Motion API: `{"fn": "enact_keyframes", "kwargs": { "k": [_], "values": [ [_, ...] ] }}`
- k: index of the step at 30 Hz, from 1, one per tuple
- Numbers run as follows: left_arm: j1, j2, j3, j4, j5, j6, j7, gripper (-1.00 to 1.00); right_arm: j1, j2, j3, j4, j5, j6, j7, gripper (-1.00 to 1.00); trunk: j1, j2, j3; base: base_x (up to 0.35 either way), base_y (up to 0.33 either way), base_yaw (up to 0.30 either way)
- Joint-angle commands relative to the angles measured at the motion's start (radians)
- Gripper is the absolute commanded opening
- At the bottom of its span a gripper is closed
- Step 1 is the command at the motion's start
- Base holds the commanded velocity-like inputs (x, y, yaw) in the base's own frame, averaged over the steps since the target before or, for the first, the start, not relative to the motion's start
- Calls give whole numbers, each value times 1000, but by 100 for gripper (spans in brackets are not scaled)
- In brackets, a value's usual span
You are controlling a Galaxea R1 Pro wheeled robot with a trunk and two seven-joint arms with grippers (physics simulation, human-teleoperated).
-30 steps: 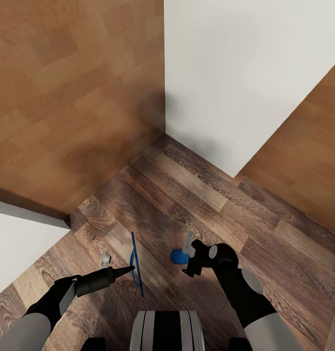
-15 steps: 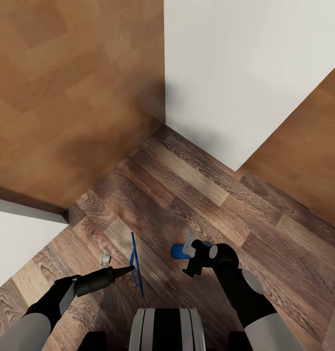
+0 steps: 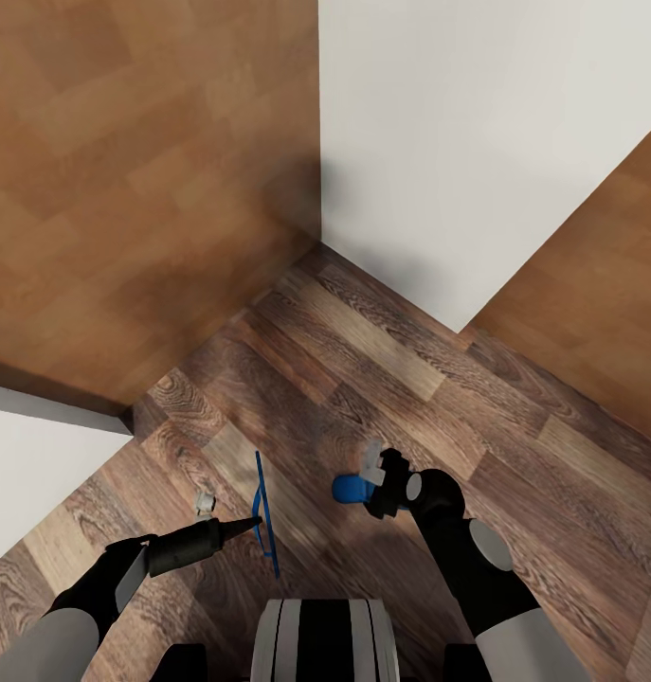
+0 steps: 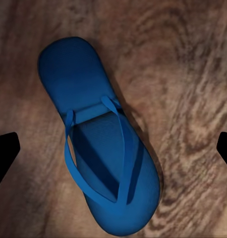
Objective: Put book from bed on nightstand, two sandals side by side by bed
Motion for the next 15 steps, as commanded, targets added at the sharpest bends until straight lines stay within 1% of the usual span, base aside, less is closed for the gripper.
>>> {"fn": "enact_keyframes", "kwargs": {
  "k": [1,8,15],
  "values": [
    [0,0,1,0,2,11,-4,-100,-1,0,1,-1,7,4,5,100,0,0,-1,0,0,0],
    [0,0,1,0,2,10,-4,-100,-1,0,0,0,8,4,4,100,0,0,-1,0,0,0],
    [0,0,1,-1,2,11,-4,-100,0,0,-1,2,8,4,4,100,3,-2,-28,0,0,0]
  ]
}}
